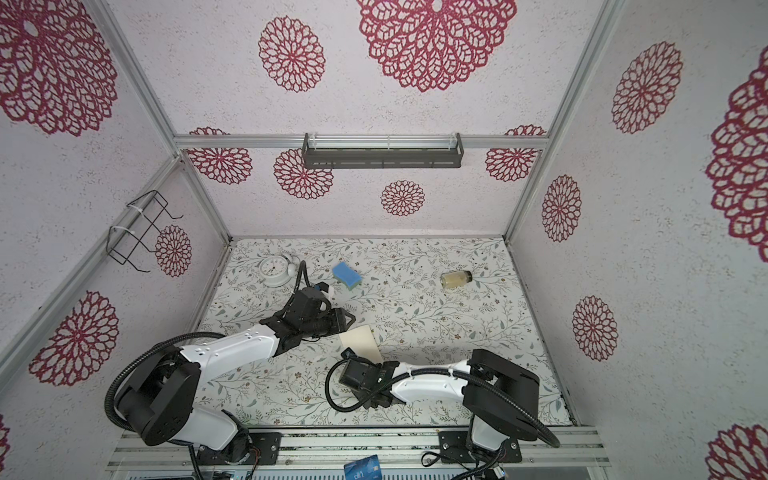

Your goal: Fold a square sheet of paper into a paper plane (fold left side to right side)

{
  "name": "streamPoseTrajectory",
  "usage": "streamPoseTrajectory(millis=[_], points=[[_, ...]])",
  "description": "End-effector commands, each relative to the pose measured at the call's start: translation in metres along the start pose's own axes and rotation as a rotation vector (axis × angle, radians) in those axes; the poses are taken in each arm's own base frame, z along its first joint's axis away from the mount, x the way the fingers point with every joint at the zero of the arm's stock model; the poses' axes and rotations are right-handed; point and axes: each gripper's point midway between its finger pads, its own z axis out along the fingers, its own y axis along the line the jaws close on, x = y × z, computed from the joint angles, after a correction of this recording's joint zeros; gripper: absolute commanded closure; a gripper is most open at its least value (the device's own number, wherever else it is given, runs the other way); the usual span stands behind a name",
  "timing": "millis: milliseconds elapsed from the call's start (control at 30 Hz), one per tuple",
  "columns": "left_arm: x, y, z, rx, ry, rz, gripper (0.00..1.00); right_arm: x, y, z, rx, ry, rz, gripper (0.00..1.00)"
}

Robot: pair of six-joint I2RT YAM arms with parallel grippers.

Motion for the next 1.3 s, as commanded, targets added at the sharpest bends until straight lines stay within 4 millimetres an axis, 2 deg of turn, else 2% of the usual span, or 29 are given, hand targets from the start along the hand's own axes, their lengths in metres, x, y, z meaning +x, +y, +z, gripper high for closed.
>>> streamPoseTrajectory(millis=[0,67,133,267,533,633,833,1067,1167,1267], points=[[0.007,-0.011,0.012,0.037,0.028,-0.003,0.74,-0.019,0.018,-0.013,-0.091,-0.044,0.042,1.0],[0.016,-0.012,0.02,0.032,0.054,-0.002,0.84,-0.02,0.022,-0.012,-0.106,-0.042,0.044,1.0],[0.023,-0.011,0.028,0.024,0.075,0.001,0.88,-0.021,0.024,-0.013,-0.119,-0.042,0.048,1.0],[0.036,-0.004,0.042,0.007,0.115,-0.004,0.92,-0.025,0.028,-0.015,-0.148,-0.048,0.06,1.0],[0.051,0.018,0.057,-0.063,0.177,0.002,1.0,-0.035,0.027,-0.019,-0.216,-0.067,0.11,1.0],[0.058,0.025,0.061,-0.084,0.198,0.004,1.0,-0.04,0.025,-0.021,-0.243,-0.08,0.132,0.99],[0.065,0.035,0.067,-0.111,0.227,0.011,1.0,-0.044,0.016,-0.022,-0.256,-0.088,0.159,0.86],[0.071,0.041,0.071,-0.123,0.249,0.02,1.0,-0.046,0.01,-0.023,-0.256,-0.094,0.166,0.83],[0.072,0.042,0.072,-0.127,0.254,0.024,1.0,-0.048,0.009,-0.026,-0.26,-0.103,0.169,0.73],[0.073,0.043,0.073,-0.13,0.258,0.033,1.0,-0.049,0.005,-0.027,-0.257,-0.11,0.176,0.73]])
